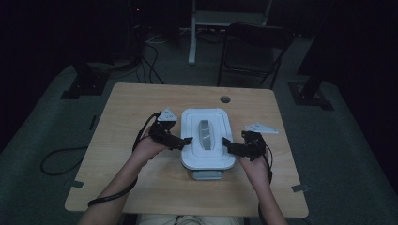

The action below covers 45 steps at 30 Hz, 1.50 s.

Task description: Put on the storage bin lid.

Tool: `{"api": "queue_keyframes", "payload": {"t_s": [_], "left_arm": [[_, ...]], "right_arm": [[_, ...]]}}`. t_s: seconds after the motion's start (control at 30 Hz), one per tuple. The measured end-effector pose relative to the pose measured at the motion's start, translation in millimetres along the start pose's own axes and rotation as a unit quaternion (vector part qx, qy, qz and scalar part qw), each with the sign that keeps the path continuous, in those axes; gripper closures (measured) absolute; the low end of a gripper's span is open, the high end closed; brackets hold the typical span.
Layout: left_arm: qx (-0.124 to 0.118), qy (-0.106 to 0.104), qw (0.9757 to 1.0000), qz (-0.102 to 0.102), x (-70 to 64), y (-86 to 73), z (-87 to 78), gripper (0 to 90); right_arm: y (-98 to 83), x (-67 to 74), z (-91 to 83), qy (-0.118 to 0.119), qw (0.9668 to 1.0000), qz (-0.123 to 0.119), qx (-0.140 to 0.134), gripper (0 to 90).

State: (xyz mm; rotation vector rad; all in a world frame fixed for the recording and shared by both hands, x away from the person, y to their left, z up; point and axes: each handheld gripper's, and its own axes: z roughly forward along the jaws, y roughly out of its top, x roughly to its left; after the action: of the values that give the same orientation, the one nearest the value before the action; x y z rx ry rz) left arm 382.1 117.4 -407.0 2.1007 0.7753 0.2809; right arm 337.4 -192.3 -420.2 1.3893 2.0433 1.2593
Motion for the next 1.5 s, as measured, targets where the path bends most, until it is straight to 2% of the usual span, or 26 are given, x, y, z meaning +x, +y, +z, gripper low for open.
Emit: {"api": "queue_keyframes", "payload": {"t_s": [0.1, 0.33, 0.43, 0.47, 0.53, 0.57, 0.63, 0.7, 0.8, 0.9, 1.0, 1.07, 1.1, 1.13, 1.27, 1.5], "left_arm": [[0.003, -0.005, 1.0000, -0.002, 0.2, -1.2, -0.2, 0.8], [0.020, -0.018, 0.9994, -0.020, 5.6, -6.7, 6.7, 0.9], [0.018, -0.015, 0.9995, -0.022, 4.7, -8.2, 6.7, 0.9], [0.012, 0.001, 0.9999, -0.010, 1.2, -9.0, 5.7, 0.9], [0.007, -0.008, 0.9997, -0.022, 4.4, -11.8, 6.7, 0.9], [0.007, -0.023, 0.9991, -0.036, 8.1, -13.6, 8.2, 0.8], [0.002, -0.026, 0.9990, -0.038, 8.7, -14.4, 8.7, 0.5], [0.008, -0.012, 0.9998, -0.014, 5.3, -10.1, 7.5, 0.5], [0.013, -0.010, 0.9998, -0.011, 4.9, -7.6, 7.8, 0.5], [0.014, -0.013, 0.9997, -0.017, 5.8, -7.1, 7.7, 0.5], [0.010, 0.006, 0.9999, 0.007, 0.4, -2.6, 4.4, 0.5], [-0.002, 0.013, 0.9996, 0.024, -2.8, -0.7, 0.8, 0.5], [-0.003, 0.016, 0.9991, 0.039, -4.9, 0.1, -1.4, 0.5], [-0.007, 0.014, 0.9988, 0.046, -6.1, 1.2, -3.7, 0.5], [-0.021, 0.012, 0.9989, 0.041, -5.4, 4.5, -9.5, 0.5], [-0.029, 0.013, 0.9991, 0.028, 0.6, 3.3, -17.3, 0.5]], "right_arm": [[-4.0, 3.3, -4.7, 0.005, 1.0000, 0.001, 0.003, 13.4], [-5.9, 8.6, -7.1, 0.005, 0.9997, -0.016, 0.019, 13.5], [-7.7, 8.6, -6.6, 0.005, 0.9997, -0.017, 0.019, 13.4], [-8.9, 8.5, -6.4, 0.006, 0.9997, -0.015, 0.016, 13.5], [-12.0, 6.1, -5.3, 0.016, 0.9998, -0.008, 0.007, 13.5], [-13.3, 6.7, -5.3, 0.015, 0.9998, -0.009, 0.002, 13.5], [-13.0, 7.0, -5.5, 0.013, 0.9998, -0.014, 0.002, 13.5], [-11.3, 8.5, -5.9, 0.007, 0.9998, -0.020, 0.004, 13.4], [-9.8, 9.0, -6.2, 0.003, 0.9998, -0.020, 0.009, 13.2], [-8.6, 9.4, -6.4, 0.001, 0.9997, -0.020, 0.011, 11.9], [-6.8, 7.5, -6.5, 0.005, 0.9999, -0.011, 0.010, 11.1], [-4.8, 5.3, -10.2, 0.014, 0.9999, -0.004, 0.001, 10.7], [-3.2, 4.6, -12.3, 0.014, 0.9999, -0.007, -0.002, 10.7], [-1.5, 4.2, -14.8, 0.009, 0.9999, -0.010, -0.009, 10.7], [7.9, -1.6, -24.3, 0.008, 0.9994, -0.002, -0.032, 10.7], [14.9, -13.1, -26.9, -0.019, 0.9993, -0.006, -0.031, 10.7]]}}
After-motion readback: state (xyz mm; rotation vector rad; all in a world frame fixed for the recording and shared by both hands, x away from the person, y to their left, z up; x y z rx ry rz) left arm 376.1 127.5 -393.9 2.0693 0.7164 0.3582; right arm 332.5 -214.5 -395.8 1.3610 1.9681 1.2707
